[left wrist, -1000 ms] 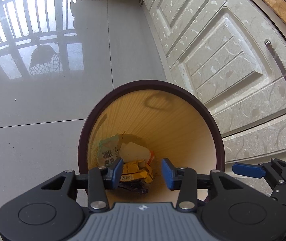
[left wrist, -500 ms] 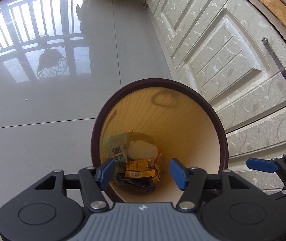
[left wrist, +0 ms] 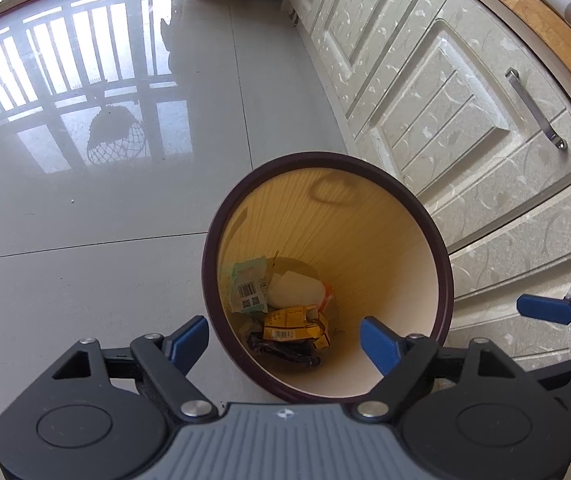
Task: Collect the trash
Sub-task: 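Move both open tools back up to the trash on the bench, then grasp the crushed blue Pepsi can with the right tool while the left tool grasps brown cardboard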
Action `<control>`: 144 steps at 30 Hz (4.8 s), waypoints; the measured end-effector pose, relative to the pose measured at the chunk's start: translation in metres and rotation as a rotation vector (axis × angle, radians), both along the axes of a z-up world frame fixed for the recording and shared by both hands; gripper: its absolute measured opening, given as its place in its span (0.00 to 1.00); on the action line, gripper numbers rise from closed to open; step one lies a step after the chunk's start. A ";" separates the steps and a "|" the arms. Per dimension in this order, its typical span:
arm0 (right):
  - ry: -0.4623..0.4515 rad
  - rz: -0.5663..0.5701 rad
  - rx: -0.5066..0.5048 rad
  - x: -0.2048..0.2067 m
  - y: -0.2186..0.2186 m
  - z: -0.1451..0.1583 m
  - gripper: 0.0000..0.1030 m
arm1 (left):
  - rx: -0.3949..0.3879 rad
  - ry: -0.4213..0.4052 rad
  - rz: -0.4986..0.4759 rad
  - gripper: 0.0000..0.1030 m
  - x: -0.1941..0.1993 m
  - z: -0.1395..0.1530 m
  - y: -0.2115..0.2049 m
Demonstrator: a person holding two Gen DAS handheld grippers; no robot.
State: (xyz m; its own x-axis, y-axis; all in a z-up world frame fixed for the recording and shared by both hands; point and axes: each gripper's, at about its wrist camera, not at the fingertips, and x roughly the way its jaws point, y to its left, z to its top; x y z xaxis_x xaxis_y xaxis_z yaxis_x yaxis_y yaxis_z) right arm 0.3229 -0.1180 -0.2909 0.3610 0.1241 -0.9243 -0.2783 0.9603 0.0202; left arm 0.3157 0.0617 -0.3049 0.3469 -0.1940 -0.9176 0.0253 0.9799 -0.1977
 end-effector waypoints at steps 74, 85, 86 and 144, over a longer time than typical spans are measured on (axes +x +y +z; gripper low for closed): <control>-0.893 -0.514 -0.148 -0.107 -0.287 0.277 1.00 | -0.120 -0.824 -0.101 1.00 -0.090 0.265 -0.177; -0.880 -0.743 -0.092 -0.082 -0.375 0.235 1.00 | -0.095 -0.862 -0.279 1.00 -0.067 0.251 -0.265; -0.875 -0.759 -0.078 -0.082 -0.380 0.229 1.00 | -0.097 -0.855 -0.298 1.00 -0.063 0.250 -0.272; -0.759 -0.815 0.235 -0.111 -0.424 0.190 0.22 | 0.009 -0.794 -0.544 0.03 -0.059 0.245 -0.354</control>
